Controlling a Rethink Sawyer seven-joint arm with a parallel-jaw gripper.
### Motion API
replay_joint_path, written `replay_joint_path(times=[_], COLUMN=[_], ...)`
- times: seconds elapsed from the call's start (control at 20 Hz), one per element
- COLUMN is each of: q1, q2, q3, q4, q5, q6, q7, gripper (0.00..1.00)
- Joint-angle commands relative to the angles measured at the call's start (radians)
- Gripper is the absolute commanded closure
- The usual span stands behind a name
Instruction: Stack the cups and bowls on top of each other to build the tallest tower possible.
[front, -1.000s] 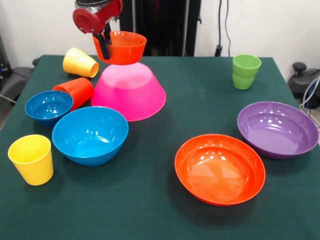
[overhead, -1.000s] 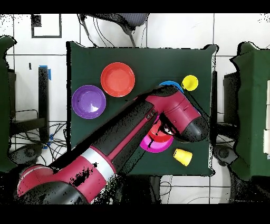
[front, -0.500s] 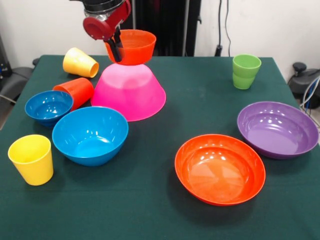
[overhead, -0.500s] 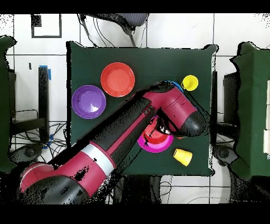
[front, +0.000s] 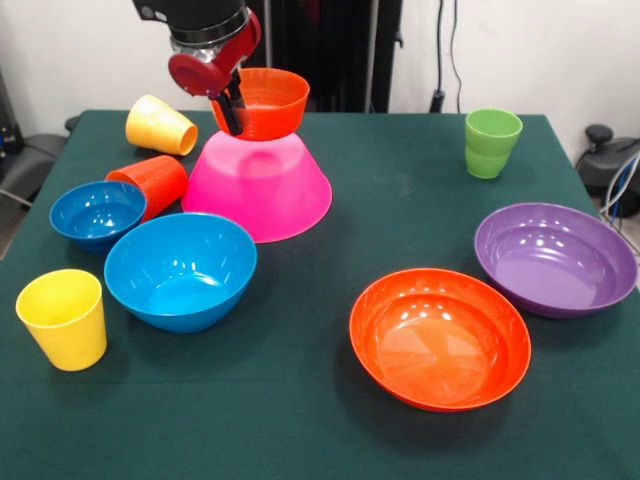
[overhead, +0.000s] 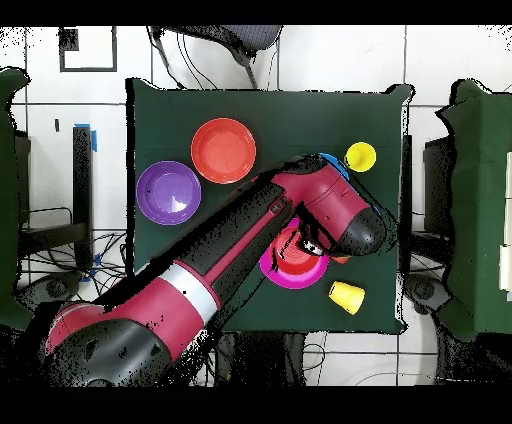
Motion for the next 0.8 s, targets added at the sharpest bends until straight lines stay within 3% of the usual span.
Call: replay_joint_path(times=[0.05,0.8], q1=[-0.027,-0.027], q2=[0.076,0.106], q3=[0.104,0.104], q4=[-0.086,-0.079], q5=[0.000,0.030], q6=[0.041,0.089], q7=[0.152,0.100], gripper=[1.00,1.00])
